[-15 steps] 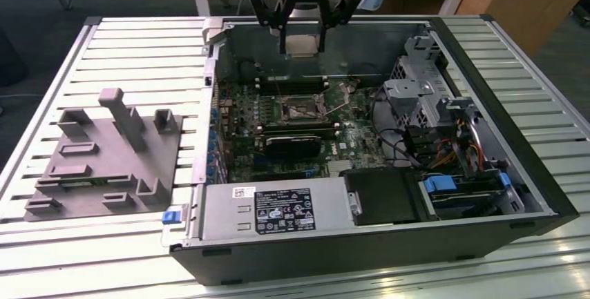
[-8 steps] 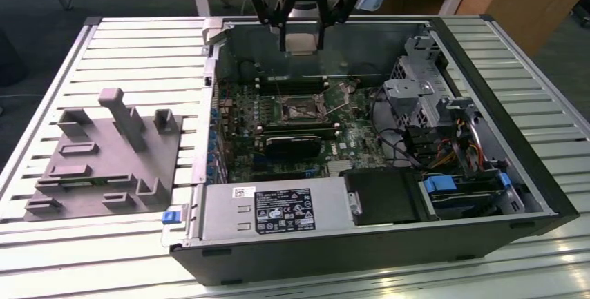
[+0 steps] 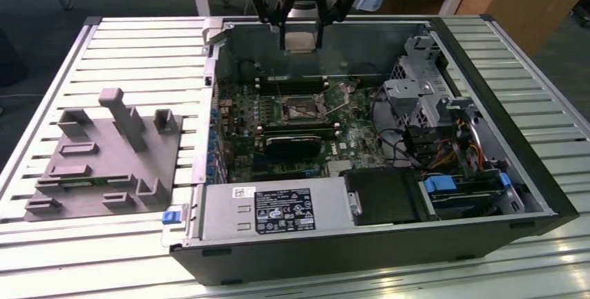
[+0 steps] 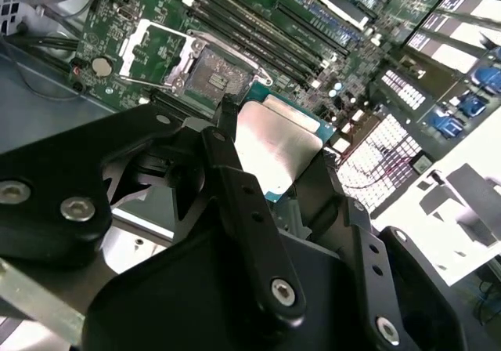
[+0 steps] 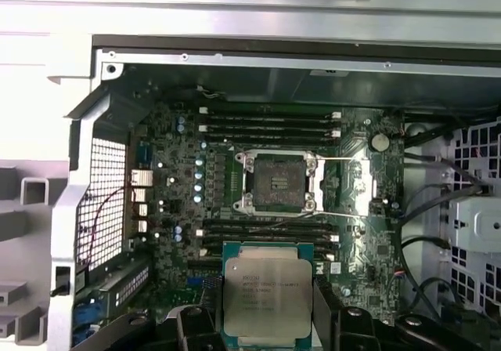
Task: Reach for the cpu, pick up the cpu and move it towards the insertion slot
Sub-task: 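Pick up the cpu and move it towards the insertion slot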
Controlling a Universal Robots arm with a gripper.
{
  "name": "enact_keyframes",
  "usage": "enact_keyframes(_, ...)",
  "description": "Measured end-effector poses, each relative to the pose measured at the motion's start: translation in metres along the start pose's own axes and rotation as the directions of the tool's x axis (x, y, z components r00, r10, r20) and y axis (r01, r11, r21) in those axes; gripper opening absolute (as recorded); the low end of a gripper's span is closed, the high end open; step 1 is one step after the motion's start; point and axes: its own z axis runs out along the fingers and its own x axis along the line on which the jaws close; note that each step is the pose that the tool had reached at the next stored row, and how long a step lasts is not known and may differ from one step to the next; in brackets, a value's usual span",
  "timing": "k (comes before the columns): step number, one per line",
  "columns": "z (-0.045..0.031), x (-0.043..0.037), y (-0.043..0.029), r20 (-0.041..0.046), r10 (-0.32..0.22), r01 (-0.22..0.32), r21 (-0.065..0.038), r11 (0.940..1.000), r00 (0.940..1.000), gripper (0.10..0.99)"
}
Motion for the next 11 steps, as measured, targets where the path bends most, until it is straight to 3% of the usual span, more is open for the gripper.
enact_keyframes(11,0.0085,-0.0006,0.0154,0.0000,0.000,0.000,0.000,1.0000,1.0000,0.541)
